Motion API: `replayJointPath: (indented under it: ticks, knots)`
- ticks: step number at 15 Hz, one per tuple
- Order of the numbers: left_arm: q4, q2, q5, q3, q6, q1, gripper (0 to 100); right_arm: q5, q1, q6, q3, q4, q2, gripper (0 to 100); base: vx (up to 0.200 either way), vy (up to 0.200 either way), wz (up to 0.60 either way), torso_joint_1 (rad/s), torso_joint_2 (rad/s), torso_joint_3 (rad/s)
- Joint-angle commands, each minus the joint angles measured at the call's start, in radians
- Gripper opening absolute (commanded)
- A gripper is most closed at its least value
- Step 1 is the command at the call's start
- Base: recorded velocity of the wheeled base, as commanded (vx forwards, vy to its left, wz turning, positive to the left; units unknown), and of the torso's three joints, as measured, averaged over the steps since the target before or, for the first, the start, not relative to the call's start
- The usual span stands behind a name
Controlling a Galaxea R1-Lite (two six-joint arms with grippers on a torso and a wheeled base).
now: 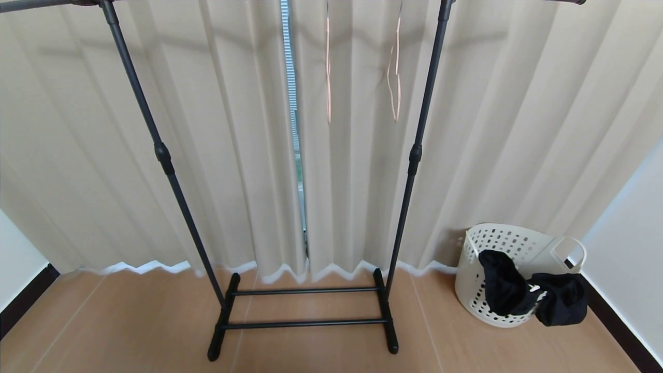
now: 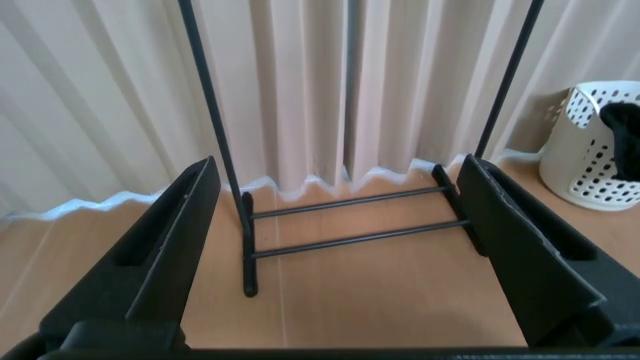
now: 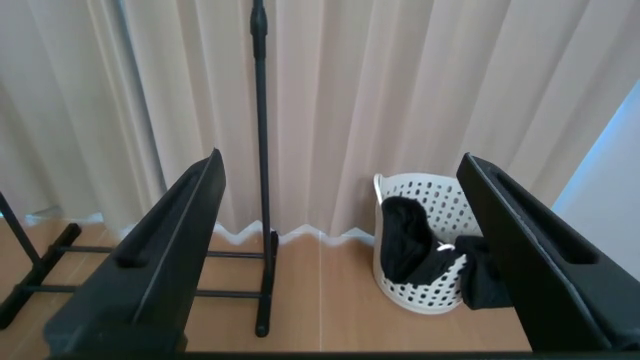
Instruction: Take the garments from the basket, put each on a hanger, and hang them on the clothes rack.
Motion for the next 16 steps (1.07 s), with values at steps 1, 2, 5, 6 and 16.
replayJointPath:
  ticks: [1, 2, 5, 6, 16]
  knots:
    - [0.001, 0.002, 0.0, 0.0, -0.001, 0.0, 100, 0.0, 0.001, -0.001, 0.0, 0.0, 0.001, 100, 0.0, 0.0, 0.0, -0.134, 0.49, 0.344]
    - [0.001, 0.002, 0.0, 0.0, -0.001, 0.0, 100, 0.0, 0.001, -0.001, 0.0, 0.0, 0.001, 100, 0.0, 0.0, 0.0, -0.129, 0.48, 0.359]
    - [0.001, 0.002, 0.0, 0.0, 0.0, 0.0, 100, 0.0, 0.001, -0.001, 0.0, 0.0, 0.001, 100, 0.0, 0.0, 0.0, -0.059, 0.26, 0.193]
    - [0.001, 0.002, 0.0, 0.0, 0.0, 0.0, 100, 0.0, 0.001, -0.001, 0.0, -0.002, 0.001, 100, 0.0, 0.0, 0.0, -0.002, 0.08, 0.056]
    - [0.001, 0.002, 0.0, 0.0, 0.0, 0.0, 100, 0.0, 0.001, 0.001, 0.0, -0.002, 0.001, 100, 0.0, -0.04, -0.24, -0.001, 0.0, 0.003]
